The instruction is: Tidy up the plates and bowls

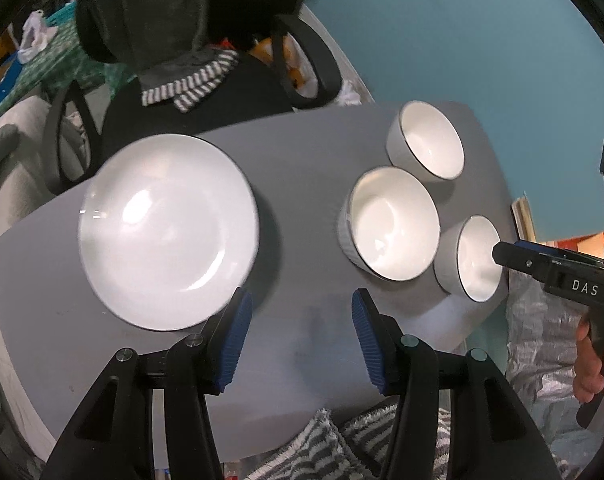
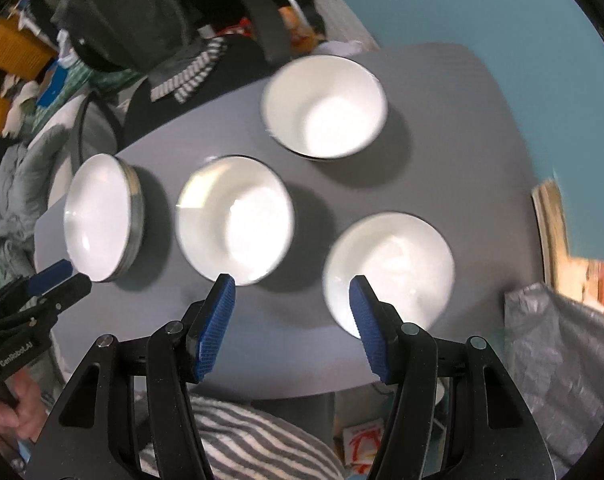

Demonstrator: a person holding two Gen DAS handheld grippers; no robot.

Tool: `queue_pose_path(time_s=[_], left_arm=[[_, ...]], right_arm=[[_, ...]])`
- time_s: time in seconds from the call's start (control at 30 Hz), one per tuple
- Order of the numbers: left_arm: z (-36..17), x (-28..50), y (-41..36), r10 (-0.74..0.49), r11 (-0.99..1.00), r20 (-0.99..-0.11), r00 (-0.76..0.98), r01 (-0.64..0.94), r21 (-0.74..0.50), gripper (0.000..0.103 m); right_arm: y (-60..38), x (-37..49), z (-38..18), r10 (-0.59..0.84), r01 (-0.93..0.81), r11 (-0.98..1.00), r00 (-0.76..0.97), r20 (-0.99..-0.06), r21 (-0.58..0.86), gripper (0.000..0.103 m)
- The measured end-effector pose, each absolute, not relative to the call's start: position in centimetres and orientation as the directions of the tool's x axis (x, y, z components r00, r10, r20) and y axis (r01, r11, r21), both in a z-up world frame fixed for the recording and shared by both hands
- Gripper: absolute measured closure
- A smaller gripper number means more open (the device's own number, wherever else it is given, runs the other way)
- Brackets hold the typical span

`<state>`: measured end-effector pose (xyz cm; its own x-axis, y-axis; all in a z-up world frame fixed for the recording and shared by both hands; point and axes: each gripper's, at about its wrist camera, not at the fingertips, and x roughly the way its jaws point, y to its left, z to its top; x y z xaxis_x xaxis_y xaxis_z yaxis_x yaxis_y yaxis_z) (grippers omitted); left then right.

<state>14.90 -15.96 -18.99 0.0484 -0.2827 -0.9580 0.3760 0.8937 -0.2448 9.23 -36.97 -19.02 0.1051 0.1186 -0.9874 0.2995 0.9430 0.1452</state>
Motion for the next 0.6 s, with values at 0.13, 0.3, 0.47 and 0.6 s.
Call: queue_pose_path(time_s=[0.13, 0.3, 0.47, 0.6], left_arm=[[-20.0, 14.7, -18.0, -0.27, 0.89, -0.963, 0.019, 0.387, -0.242, 0.05], [-21.2, 14.7, -19.9, -0.252, 0.891, -0.968, 0.004, 0.392, -0.23, 0.05], [-23.0, 14.9, -21.2, -0.237, 0.905, -0.972, -0.014, 0.361, -0.225, 0.05], [-23.9, 15.2, -21.9, -0.236, 0.919, -0.972, -0.015, 0.323, -0.228, 0.05]], right_arm=[[-39.0, 8.1, -19.6, 0.103, 0.322, 0.938, 0.098, -0.99, 0.129, 0.044], [-40.6, 7.8, -20.1, 0.087, 0.318, 0.941, 0.108, -0.99, 0.117, 0.043], [-40.8, 8.9, -21.2, 0.089, 0.276, 0.954, 0.126, -0.988, 0.121, 0.044], [-40.2, 10.4, -22.0, 0.121, 0.219, 0.965, 0.13, -0.984, 0.147, 0.043]])
